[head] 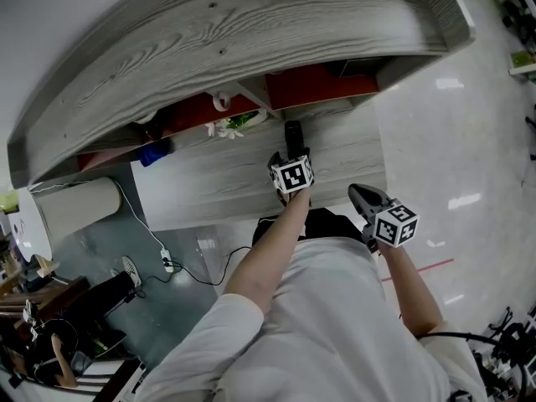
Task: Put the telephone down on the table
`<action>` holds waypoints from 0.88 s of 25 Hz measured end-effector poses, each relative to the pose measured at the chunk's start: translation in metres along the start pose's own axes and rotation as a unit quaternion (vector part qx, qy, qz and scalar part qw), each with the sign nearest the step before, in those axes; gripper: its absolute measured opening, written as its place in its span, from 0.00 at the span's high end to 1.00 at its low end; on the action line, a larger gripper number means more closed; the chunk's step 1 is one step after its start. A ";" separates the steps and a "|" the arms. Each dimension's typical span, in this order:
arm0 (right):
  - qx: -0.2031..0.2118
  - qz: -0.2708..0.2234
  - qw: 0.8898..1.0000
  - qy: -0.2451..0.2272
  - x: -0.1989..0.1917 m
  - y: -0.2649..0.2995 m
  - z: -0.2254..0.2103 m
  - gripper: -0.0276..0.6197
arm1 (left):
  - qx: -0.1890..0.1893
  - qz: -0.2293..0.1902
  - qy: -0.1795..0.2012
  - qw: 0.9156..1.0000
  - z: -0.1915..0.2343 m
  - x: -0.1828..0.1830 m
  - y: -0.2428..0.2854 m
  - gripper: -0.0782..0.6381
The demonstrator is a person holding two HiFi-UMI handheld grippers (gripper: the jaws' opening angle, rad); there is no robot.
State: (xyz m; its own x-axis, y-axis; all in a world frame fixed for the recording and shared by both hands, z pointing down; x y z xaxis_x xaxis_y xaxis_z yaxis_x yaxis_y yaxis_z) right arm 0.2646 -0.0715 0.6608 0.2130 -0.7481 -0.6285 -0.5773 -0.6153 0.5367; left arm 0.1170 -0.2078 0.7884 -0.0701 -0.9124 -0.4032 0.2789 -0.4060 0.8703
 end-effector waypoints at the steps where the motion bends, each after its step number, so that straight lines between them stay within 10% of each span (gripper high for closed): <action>1: 0.003 0.000 1.000 -0.003 0.001 0.002 0.002 0.93 | -0.002 -0.025 -0.011 1.000 0.004 0.006 -0.013 0.36; 9: 0.010 -0.004 1.000 -0.002 0.000 0.022 0.015 0.93 | -0.032 -0.110 -0.044 0.993 0.093 -0.008 -0.135 0.38; 17: 0.009 0.002 0.999 -0.052 -0.010 0.035 0.069 0.93 | 0.032 -0.119 -0.116 0.986 0.225 -0.069 -0.226 0.87; 22: 0.005 0.001 0.998 -0.061 -0.030 0.029 0.109 0.93 | -0.050 -0.113 -0.109 0.986 0.248 -0.096 -0.268 0.88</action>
State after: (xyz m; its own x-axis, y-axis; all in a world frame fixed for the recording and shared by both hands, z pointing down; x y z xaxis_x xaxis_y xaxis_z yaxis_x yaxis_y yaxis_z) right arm 0.1554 -0.0400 0.6341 0.1141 -0.7127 -0.6921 -0.5858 -0.6109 0.5326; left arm -0.1887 -0.0239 0.6640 -0.3432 -0.7927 -0.5038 0.3239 -0.6034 0.7287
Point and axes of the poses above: the fingertips, and each gripper's own axes: y forward along the fingers, z to its left, x out of its top, the point moved 2 cm from there along -y, backward along the fingers, and after that the axes turned 7 degrees about -y, right-handed, at the moved point
